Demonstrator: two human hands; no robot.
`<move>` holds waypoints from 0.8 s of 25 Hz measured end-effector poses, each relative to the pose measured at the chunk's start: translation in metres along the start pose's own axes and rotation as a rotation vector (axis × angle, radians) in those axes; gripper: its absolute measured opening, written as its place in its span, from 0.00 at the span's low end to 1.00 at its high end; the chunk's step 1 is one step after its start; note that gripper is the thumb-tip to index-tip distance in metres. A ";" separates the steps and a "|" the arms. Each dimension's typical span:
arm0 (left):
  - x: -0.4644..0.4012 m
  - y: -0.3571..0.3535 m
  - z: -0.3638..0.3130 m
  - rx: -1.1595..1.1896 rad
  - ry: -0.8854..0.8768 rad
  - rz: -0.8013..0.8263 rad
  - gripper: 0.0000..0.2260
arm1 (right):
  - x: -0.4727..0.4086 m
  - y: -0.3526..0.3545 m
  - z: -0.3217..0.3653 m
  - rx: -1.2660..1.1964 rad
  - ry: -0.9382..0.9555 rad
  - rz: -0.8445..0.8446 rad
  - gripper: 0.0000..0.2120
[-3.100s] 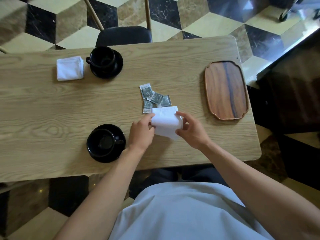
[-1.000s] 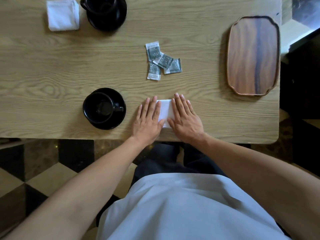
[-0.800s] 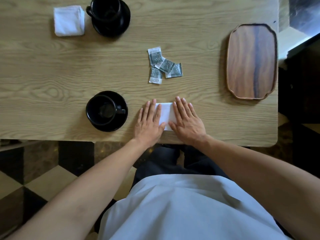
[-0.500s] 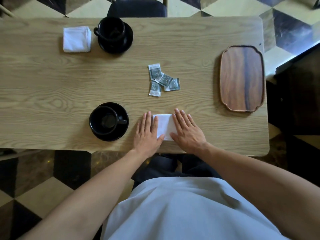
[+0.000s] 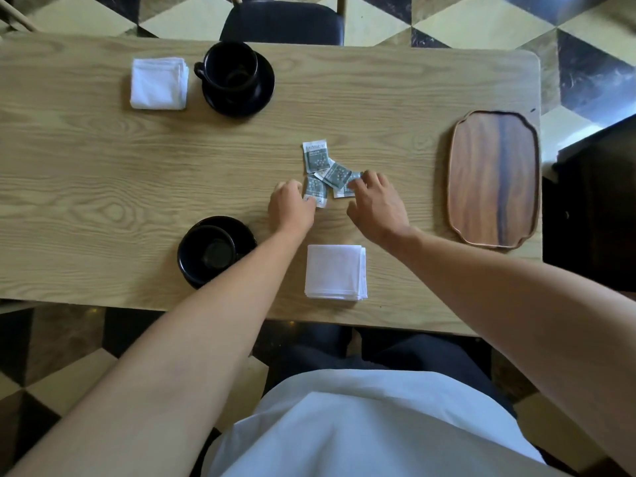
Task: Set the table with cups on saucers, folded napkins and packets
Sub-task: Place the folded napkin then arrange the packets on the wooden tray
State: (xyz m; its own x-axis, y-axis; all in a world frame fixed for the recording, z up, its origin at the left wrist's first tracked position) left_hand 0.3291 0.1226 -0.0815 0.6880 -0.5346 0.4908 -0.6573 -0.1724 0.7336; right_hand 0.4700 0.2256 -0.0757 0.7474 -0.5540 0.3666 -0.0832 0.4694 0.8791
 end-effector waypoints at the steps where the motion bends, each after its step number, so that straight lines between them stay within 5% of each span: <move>1: -0.007 0.001 -0.003 -0.010 0.007 0.009 0.10 | -0.012 0.004 0.001 -0.027 -0.019 -0.021 0.16; 13: -0.025 -0.016 -0.027 0.003 0.016 0.023 0.21 | -0.072 -0.003 -0.008 -0.047 -0.106 0.003 0.20; 20: -0.029 -0.014 -0.025 0.080 0.065 0.085 0.08 | -0.067 0.006 -0.013 -0.187 -0.288 0.023 0.09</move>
State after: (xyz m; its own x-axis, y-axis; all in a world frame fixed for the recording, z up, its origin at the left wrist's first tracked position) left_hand 0.3264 0.1611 -0.0942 0.6460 -0.4953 0.5809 -0.7345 -0.1958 0.6498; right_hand 0.4280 0.2740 -0.0989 0.5280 -0.7006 0.4799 0.0440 0.5869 0.8084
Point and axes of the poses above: each hand's wrist, its own x-axis away from the middle knuckle, its own y-axis out of the back of the hand, z = x × y, the point moved 2 cm from there along -x, towards the middle knuckle, and after that the axes turned 8 degrees about z, right-handed, at the moved point
